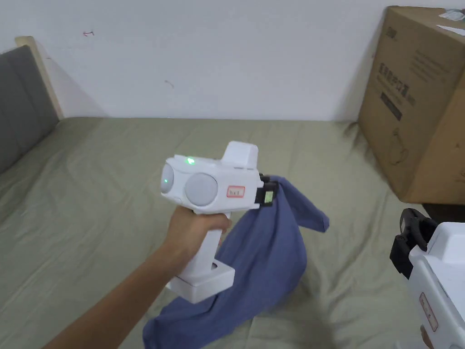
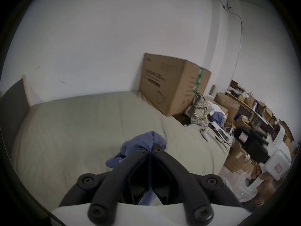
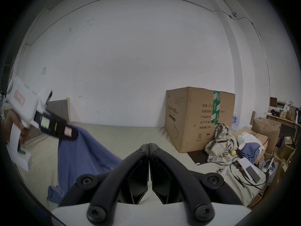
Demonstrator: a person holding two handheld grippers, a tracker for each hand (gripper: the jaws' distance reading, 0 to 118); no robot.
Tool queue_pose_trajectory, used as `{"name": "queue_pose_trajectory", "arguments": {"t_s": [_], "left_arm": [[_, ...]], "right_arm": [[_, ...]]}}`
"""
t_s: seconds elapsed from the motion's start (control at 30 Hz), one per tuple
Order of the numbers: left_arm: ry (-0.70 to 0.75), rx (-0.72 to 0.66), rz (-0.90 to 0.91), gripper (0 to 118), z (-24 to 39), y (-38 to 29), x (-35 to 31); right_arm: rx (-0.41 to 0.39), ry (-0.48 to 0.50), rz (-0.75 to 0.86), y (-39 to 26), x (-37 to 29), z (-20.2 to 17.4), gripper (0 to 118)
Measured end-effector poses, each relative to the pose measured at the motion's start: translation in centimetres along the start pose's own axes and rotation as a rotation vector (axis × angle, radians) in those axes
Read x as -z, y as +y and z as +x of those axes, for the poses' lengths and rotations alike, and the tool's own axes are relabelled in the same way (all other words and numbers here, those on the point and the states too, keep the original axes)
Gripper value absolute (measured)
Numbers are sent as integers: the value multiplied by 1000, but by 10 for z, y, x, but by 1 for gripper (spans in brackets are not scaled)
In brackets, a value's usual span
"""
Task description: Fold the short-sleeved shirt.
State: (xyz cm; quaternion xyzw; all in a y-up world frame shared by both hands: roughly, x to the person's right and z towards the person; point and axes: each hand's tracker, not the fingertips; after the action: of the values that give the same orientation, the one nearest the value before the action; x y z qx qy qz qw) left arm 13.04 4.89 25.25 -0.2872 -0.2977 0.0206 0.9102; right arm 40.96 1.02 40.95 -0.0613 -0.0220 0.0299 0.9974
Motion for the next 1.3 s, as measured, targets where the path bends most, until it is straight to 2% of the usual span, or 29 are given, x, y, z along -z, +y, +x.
{"name": "queue_pose_trajectory", "arguments": {"t_s": [0.3, 0.57, 0.67, 0.7, 0.73, 0.83, 0.87, 0.97, 1.13, 1.3], "left_arm": [[-17, 16, -303, 0, 4, -110, 84], [151, 30, -525, 0, -18, -187, 132], [170, 1, -506, 3, -19, -190, 126], [163, -42, -464, 15, -19, -186, 120], [146, -66, -427, 32, -18, -183, 115], [154, -107, -329, 104, -18, -162, 90], [162, -118, -289, 112, -16, -153, 76], [193, -127, -107, 113, -16, -123, 36], [289, -69, 199, 113, -12, -81, -41], [427, 5, 410, 113, -18, -70, -97]], "right_arm": [[12, -42, -44, -20, 3, 20, 0], [19, -30, -77, -31, 7, 13, 0], [17, -20, -83, -31, 6, 9, 0], [13, -17, -82, -30, 5, 8, 0], [8, -15, -80, -29, 5, 7, 0], [3, -8, -72, -24, 2, 3, 0], [3, -5, -69, -23, 2, 1, 0], [0, -2, -50, -14, -2, -5, 0], [2, 11, -13, 0, -7, -13, 0], [6, 21, 20, 12, -10, -19, 0]]}}
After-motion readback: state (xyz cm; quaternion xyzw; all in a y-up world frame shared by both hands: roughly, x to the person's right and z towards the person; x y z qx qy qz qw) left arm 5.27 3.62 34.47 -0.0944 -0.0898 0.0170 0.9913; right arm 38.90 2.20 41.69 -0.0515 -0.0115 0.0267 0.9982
